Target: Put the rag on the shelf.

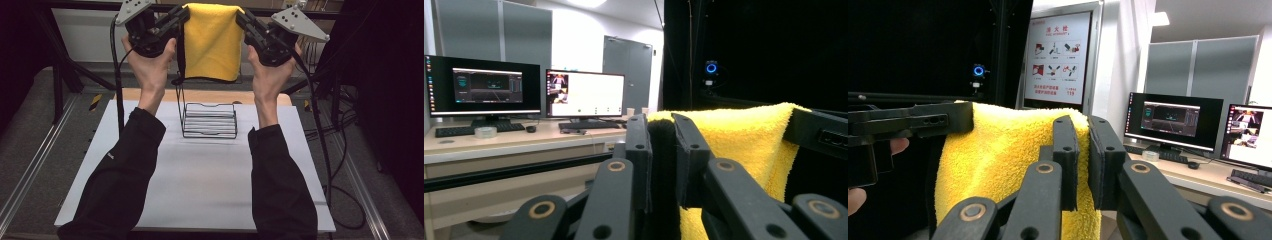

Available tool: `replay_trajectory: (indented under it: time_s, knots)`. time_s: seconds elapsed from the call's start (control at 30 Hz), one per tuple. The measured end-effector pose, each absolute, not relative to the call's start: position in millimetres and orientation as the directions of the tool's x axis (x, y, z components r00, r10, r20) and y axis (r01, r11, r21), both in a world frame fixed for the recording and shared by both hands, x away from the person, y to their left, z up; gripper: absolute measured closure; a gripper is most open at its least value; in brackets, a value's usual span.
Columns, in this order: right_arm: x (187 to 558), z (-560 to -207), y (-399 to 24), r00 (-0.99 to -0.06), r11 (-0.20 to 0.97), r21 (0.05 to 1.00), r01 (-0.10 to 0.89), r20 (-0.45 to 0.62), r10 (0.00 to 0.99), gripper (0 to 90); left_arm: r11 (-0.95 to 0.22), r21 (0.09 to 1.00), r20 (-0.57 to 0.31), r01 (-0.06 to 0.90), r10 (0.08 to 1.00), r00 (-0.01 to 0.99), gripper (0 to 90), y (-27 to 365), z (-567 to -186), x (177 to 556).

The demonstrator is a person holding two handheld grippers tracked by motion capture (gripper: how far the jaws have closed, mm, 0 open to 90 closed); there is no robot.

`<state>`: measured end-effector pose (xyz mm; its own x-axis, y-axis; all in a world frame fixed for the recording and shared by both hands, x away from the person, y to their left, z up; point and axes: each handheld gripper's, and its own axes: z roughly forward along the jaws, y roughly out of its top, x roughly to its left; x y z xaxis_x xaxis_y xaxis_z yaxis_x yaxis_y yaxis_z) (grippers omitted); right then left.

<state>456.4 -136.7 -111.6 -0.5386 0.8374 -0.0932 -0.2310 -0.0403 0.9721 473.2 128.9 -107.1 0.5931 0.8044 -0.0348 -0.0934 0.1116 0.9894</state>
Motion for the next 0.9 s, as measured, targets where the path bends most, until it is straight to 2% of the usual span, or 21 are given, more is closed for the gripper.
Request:
replay_trajectory:
  time_s: [0.23, 0.53, 0.9]
  knots:
    - [475, -110, -139, -0.532, -0.036, 0.974, -0.222, -0.090, 0.842, 84.0, 0.071, 0.992, 0.003, -0.106, 0.818, 0.575, 79.2, 125, -104, 496]
    - [497, -117, -138, -0.523, -0.015, 0.984, -0.177, -0.081, 0.848, 84.0, 0.096, 0.993, -0.041, -0.064, 0.813, 0.581, 79.1, 124, -119, 520]
    - [515, -140, -142, -0.526, 0.002, 0.992, -0.130, -0.070, 0.848, 84.0, 0.068, 0.997, -0.034, -0.036, 0.809, 0.586, 79.1, 123, -146, 530]
